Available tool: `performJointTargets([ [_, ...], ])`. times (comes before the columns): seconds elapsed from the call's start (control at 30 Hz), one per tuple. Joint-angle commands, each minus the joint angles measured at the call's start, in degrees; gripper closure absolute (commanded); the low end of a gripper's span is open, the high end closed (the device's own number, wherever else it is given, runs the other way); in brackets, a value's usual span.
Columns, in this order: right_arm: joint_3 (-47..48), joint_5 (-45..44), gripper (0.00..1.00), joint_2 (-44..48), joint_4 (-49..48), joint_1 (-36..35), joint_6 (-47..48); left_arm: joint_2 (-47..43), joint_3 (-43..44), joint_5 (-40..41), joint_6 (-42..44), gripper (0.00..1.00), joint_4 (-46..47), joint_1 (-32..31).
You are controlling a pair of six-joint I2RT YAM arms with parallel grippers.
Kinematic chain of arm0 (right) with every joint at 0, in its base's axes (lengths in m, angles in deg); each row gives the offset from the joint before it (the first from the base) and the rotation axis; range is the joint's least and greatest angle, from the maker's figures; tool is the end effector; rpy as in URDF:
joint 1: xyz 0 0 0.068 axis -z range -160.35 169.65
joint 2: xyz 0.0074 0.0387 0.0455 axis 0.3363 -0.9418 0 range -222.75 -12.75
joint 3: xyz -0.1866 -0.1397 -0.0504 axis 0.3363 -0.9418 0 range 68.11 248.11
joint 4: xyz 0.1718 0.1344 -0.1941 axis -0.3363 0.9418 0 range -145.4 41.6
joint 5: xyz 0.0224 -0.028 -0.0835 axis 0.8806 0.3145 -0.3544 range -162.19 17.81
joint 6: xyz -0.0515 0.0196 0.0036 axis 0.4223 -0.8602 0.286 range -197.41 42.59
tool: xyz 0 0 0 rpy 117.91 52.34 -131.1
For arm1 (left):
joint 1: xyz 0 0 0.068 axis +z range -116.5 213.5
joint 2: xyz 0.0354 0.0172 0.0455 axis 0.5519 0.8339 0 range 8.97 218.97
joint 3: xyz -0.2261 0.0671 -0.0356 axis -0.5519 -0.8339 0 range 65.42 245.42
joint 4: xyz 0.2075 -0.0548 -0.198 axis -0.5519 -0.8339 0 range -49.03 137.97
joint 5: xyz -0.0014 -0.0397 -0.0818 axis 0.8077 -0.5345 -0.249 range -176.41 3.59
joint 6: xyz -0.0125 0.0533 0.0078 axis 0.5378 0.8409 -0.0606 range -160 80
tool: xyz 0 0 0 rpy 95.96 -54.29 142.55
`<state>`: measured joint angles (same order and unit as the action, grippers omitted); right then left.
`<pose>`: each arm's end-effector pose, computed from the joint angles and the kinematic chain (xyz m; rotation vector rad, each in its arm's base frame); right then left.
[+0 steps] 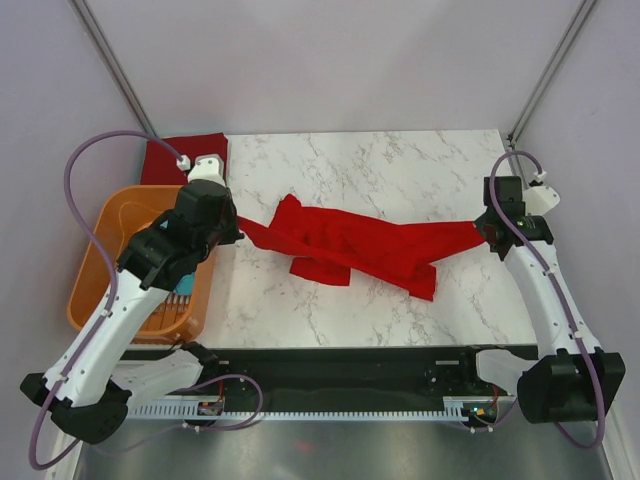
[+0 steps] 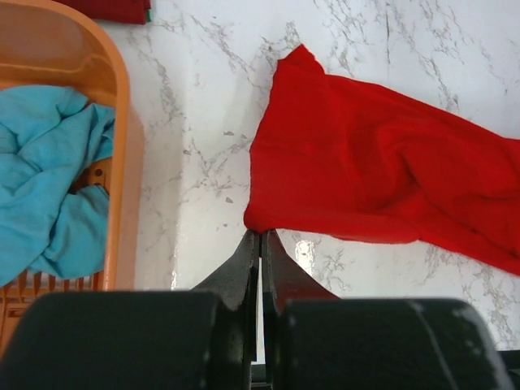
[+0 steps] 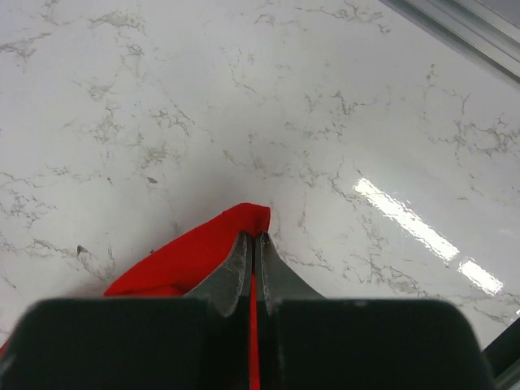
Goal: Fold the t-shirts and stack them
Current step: Flatten the tshirt out
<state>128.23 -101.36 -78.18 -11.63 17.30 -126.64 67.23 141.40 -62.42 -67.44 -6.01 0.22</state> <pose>0.2772 -0.0069 0.2746 1.1128 2.0092 -0.1645 0.2034 -0.1152 0.3851 -0.1210 2.1422 -0.1552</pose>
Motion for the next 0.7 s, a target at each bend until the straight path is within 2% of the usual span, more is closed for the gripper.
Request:
performJointTargets([
  [0.0, 3.60, 1.56, 1.00, -0.66, 1.41, 2.08, 2.65, -1.39, 3.29, 4.40, 2.92, 0.98, -1.31, 0.76],
  [0.27, 9.30, 3.33, 1.00, -4.53, 3.08, 6.04, 3.97, -2.71, 6.45, 4.15, 3.27, 0.98, -1.83, 0.93],
  [0.43, 20.90, 5.26, 1.00, -5.85, 2.64, 6.04, 6.77, -2.45, 10.75, 2.03, 4.76, 0.98, -1.48, 0.93],
  [0.67, 38.04, 2.36, 1.00, -6.02, 2.64, 6.04, 9.41, -2.45, 20.33, -0.69, 7.14, 0.98, -1.48, 0.93],
])
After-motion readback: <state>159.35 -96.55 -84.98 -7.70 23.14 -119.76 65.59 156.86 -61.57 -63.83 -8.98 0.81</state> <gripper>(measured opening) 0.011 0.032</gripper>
